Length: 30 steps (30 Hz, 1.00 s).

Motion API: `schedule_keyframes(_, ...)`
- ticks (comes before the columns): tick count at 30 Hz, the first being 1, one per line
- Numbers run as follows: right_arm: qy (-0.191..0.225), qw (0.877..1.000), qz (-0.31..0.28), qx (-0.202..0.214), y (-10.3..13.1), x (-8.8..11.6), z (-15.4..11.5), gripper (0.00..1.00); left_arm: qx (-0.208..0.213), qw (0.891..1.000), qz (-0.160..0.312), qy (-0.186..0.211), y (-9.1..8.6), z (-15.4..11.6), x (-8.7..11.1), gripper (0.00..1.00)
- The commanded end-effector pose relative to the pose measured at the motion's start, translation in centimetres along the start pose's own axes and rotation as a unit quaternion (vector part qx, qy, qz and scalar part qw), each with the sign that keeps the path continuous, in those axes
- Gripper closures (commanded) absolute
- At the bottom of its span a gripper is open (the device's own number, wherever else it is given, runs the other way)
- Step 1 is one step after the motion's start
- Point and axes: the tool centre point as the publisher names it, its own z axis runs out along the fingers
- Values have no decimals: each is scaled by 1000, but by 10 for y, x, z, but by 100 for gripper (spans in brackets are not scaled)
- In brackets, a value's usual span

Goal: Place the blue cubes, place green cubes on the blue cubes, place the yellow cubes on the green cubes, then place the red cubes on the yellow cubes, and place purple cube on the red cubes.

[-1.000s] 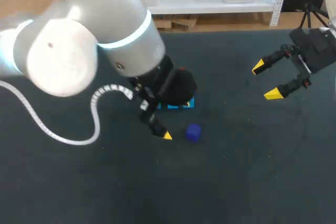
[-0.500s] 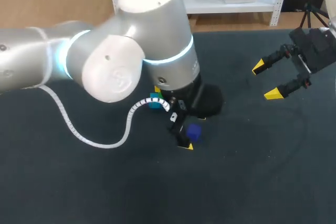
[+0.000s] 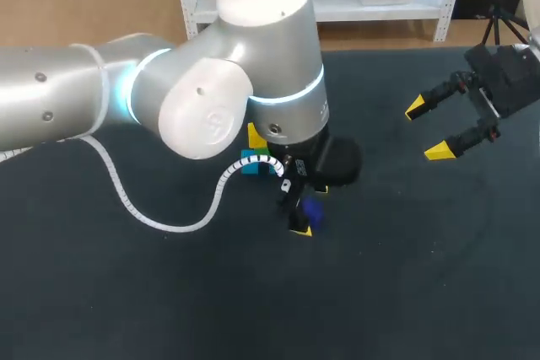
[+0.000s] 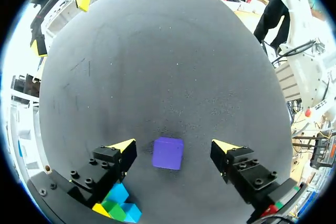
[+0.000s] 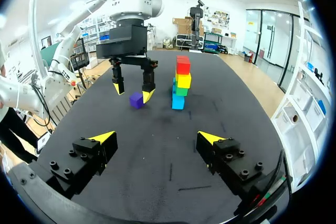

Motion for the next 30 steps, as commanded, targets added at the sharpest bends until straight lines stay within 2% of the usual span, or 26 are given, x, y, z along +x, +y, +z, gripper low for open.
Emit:
schedule_keyframes(1, 0, 1000, 0, 0, 0, 0, 0, 0, 6, 1000, 4, 2, 1, 3, 1, 16)
schedule_keyframes(4, 0, 1000, 0, 0, 0, 0, 0, 0, 8, 1000, 6, 3, 0, 3, 2, 22)
schedule_keyframes(7, 0, 1000, 0, 0, 0, 0, 0, 0, 8, 1000, 5, 5, -1, 3, 5, 33)
schedule_keyframes(8, 0, 1000, 0, 0, 0, 0, 0, 0, 8, 1000, 5, 6, 0, 4, 6, 40)
schedule_keyframes(9, 0, 1000, 0, 0, 0, 0, 0, 0, 8, 1000, 4, 6, 0, 4, 7, 50)
schedule_keyframes(13, 0, 1000, 0, 0, 0, 0, 0, 0, 7, 1000, 0, 6, 1, 3, 9, 61)
schedule_keyframes(14, 0, 1000, 0, 0, 0, 0, 0, 0, 6, 1000, 0, 6, 1, 3, 9, 70)
schedule_keyframes(16, 0, 1000, 0, 0, 0, 0, 0, 0, 6, 1000, -2, 6, 1, 3, 11, 82)
schedule_keyframes(18, 0, 1000, 0, 0, 0, 0, 0, 0, 6, 1000, -4, 7, 1, 3, 12, 100)
schedule_keyframes(24, 0, 1000, 0, 0, 0, 0, 0, 0, -2, 1000, -8, 6, 2, -21, 14, 100)
schedule_keyframes(30, 0, 1000, 0, 0, 0, 0, 0, 0, 17, 1000, -7, 6, 3, -77, 19, 100)
